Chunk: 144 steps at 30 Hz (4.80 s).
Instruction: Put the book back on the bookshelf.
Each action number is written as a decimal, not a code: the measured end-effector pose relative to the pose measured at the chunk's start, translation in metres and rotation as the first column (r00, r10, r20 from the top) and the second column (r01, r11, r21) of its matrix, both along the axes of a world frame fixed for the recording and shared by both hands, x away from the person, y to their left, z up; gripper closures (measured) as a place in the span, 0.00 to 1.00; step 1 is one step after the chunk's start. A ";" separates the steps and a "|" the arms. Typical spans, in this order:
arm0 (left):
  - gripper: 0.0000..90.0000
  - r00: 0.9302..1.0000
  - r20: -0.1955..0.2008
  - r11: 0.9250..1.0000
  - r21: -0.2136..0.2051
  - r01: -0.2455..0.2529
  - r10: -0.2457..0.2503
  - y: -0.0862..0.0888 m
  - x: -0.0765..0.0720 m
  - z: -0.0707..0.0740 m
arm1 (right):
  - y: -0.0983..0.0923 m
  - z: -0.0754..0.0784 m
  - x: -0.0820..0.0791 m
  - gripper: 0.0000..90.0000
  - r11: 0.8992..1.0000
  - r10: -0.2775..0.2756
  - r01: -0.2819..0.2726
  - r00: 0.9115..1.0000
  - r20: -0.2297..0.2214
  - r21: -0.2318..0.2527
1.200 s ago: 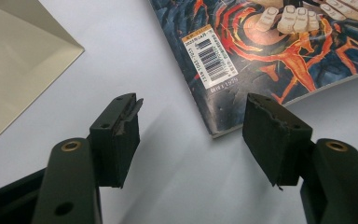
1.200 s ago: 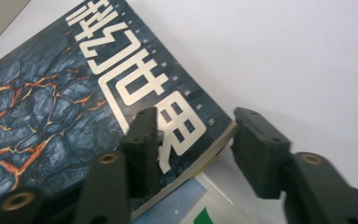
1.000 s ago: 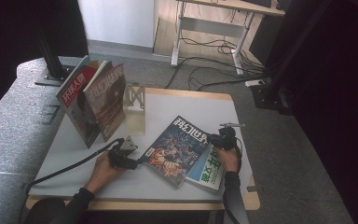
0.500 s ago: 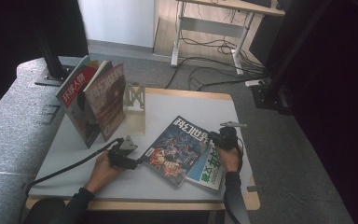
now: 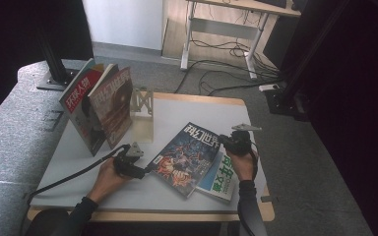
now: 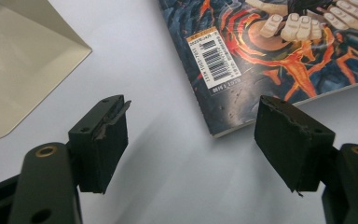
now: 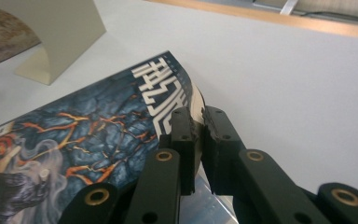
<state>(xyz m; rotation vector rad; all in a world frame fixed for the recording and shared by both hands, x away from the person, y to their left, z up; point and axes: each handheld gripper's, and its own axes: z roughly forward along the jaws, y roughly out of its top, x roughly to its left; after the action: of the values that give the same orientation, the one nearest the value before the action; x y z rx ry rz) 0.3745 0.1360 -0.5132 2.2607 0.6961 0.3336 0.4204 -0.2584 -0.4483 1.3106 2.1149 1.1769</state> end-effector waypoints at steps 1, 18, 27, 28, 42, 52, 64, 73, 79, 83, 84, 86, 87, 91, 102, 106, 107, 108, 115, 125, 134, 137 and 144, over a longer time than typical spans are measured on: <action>0.27 1.000 0.001 1.000 -0.002 0.003 -0.003 0.000 0.000 0.001 | 0.002 0.003 -0.002 0.91 1.000 0.005 -0.005 1.000 0.009 -0.004; 0.21 0.996 0.007 0.996 0.005 0.090 -0.091 -0.020 0.006 0.020 | 0.012 0.048 -0.032 0.90 0.995 0.097 -0.100 0.986 0.132 0.015; 0.21 0.994 -0.007 0.992 -0.054 0.111 -0.111 -0.033 0.023 0.036 | 0.019 0.067 -0.048 0.91 0.986 0.167 -0.169 0.971 0.172 -0.003; 0.22 0.993 -0.011 0.991 -0.060 0.117 -0.118 -0.034 0.025 0.037 | 0.020 0.069 -0.049 0.91 0.985 0.172 -0.173 0.970 0.174 -0.008; 0.24 0.975 -0.095 0.978 -0.074 0.196 -0.202 -0.049 0.052 0.026 | 0.026 0.080 -0.060 0.90 0.976 0.219 -0.218 0.953 0.207 -0.030; 0.39 0.952 -0.176 0.967 -0.098 0.234 -0.248 -0.050 0.053 0.025 | 0.031 0.084 -0.065 0.90 0.968 0.250 -0.245 0.940 0.233 -0.048; 0.63 0.946 -0.180 0.958 -0.150 0.244 -0.269 -0.038 0.048 0.030 | 0.035 0.088 -0.070 0.89 0.963 0.269 -0.266 0.930 0.250 -0.047; 0.79 0.936 -0.155 0.942 -0.175 0.287 -0.315 -0.036 0.037 0.038 | 0.031 0.088 -0.072 0.89 0.966 0.257 -0.257 0.930 0.262 -0.035; 0.82 0.953 -0.064 0.940 -0.199 0.279 -0.296 -0.028 0.031 0.048 | 0.024 0.094 -0.076 0.90 0.970 0.239 -0.242 0.928 0.287 -0.025; 0.83 0.954 -0.024 0.934 -0.210 0.288 -0.299 -0.020 0.022 0.046 | 0.021 0.096 -0.078 0.90 0.970 0.238 -0.241 0.925 0.297 -0.027; 0.84 0.954 -0.017 0.933 -0.214 0.290 -0.301 -0.018 0.020 0.045 | 0.021 0.095 -0.078 0.91 0.971 0.235 -0.239 0.924 0.301 -0.023; 0.86 0.954 -0.006 0.933 -0.209 0.292 -0.300 -0.014 0.015 0.043 | 0.020 0.094 -0.078 0.91 0.971 0.234 -0.240 0.924 0.303 -0.018; 0.87 0.953 0.000 0.934 -0.200 0.296 -0.302 -0.012 0.013 0.043 | 0.020 0.094 -0.078 0.91 0.970 0.238 -0.244 0.923 0.303 -0.018; 0.89 0.951 0.011 0.934 -0.183 0.306 -0.310 -0.006 0.002 0.043 | 0.021 0.095 -0.078 0.91 0.968 0.247 -0.251 0.920 0.306 -0.025; 0.92 0.942 0.069 0.925 -0.176 0.335 -0.328 0.005 -0.016 0.038 | 0.030 0.104 -0.081 0.90 0.956 0.280 -0.292 0.902 0.329 -0.014; 0.92 0.939 0.091 0.925 -0.168 0.342 -0.330 0.007 -0.022 0.037 | 0.031 0.108 -0.082 0.88 0.950 0.295 -0.312 0.894 0.338 -0.005; 0.92 0.939 0.091 0.924 -0.169 0.342 -0.331 0.007 -0.023 0.037 | 0.031 0.108 -0.082 0.88 0.950 0.296 -0.314 0.893 0.339 -0.003; 0.92 0.939 0.094 0.924 -0.168 0.343 -0.331 0.008 -0.023 0.036 | 0.032 0.108 -0.082 0.87 0.949 0.296 -0.315 0.893 0.340 -0.001; 0.92 0.936 0.103 0.920 -0.179 0.349 -0.336 0.010 -0.026 0.035 | 0.030 0.105 -0.081 0.71 0.939 0.324 -0.345 0.886 0.333 0.003; 0.92 0.935 0.101 0.918 -0.181 0.352 -0.339 0.012 -0.027 0.034 | 0.033 0.073 -0.076 0.49 0.914 0.374 -0.401 0.892 0.255 0.062; 0.91 0.941 0.094 0.924 -0.180 0.336 -0.324 0.012 -0.030 0.034 | 0.041 0.027 -0.074 0.50 0.904 0.402 -0.417 0.904 0.148 0.091; 0.91 0.943 0.094 0.927 -0.177 0.332 -0.320 0.011 -0.031 0.034 | 0.042 0.016 -0.075 0.57 0.903 0.402 -0.416 0.907 0.128 0.107; 0.90 0.948 0.087 0.932 -0.178 0.317 -0.306 0.014 -0.033 0.029 | 0.041 0.003 -0.084 0.80 0.897 0.404 -0.419 0.906 0.126 0.143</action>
<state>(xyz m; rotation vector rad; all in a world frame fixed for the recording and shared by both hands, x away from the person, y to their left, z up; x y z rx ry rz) 0.3413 0.1496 -0.4839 2.1257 0.3143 0.1682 0.3367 -0.2171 -0.4455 0.8643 2.3354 1.5824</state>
